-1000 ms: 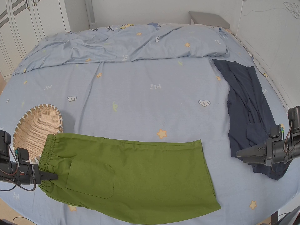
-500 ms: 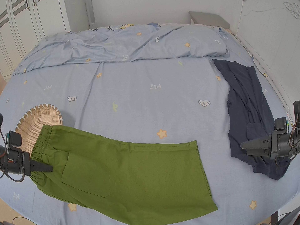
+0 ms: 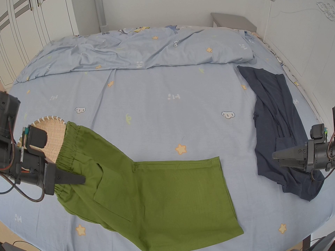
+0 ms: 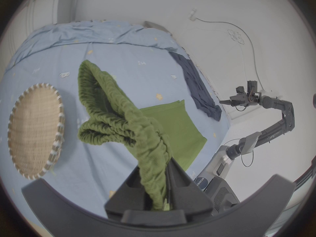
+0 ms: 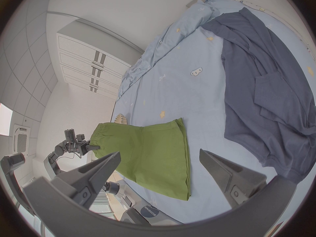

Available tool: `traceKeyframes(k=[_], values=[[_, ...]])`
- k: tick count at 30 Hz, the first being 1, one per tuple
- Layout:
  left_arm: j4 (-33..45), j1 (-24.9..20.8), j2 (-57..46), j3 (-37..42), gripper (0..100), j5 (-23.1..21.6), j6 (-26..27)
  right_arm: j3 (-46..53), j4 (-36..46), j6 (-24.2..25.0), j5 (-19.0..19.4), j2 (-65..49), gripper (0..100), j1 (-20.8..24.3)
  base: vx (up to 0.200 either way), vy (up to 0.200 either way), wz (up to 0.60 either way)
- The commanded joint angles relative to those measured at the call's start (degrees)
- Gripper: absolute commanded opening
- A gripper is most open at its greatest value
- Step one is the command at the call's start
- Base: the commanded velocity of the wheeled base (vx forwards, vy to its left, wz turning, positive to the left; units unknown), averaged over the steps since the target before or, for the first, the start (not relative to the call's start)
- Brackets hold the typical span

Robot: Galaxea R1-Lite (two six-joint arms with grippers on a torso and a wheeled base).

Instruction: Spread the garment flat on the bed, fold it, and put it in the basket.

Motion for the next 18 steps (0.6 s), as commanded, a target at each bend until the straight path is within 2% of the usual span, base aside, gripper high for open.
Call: traceKeyframes(k=[1,8,10,13,14,15,18], values=[[-3.13,-7.74,6.66,-3.0,0,1.31,-1.17,-0.08,0.13,-0.01,-0.17,-0.65,100,0.05,0.0,0.0,0.0],[-6.12,-16.62,11.23,-6.69,0,3.24,-1.17,0.27,0.04,-0.1,-0.17,-0.56,100,0.14,0.0,0.0,0.0],[-6.39,-17.85,11.41,-6.87,0,4.03,-1.17,0.36,0.04,-0.1,-0.17,-0.48,100,0.14,0.0,0.0,0.0],[-8.14,-22.77,12.46,-6.61,0,5.35,-1.17,0.63,-0.31,-0.1,-0.78,-0.21,100,0.14,0.0,0.0,0.0],[-8.14,-22.77,12.46,-6.61,0,5.35,-1.17,0.63,-0.31,-0.1,-0.78,-0.21,100,0.14,0.0,0.0,0.0],[-8.85,-25.06,12.99,-6.87,0,5.7,-1.26,0.71,-0.4,-0.1,-0.96,-0.12,100,0.23,0.0,0.0,0.0],[-10.6,-28.22,15.01,-7.13,0,5.96,-1.26,0.98,-0.4,-0.1,-0.87,-0.12,100,0.49,0.0,0.0,0.0]])
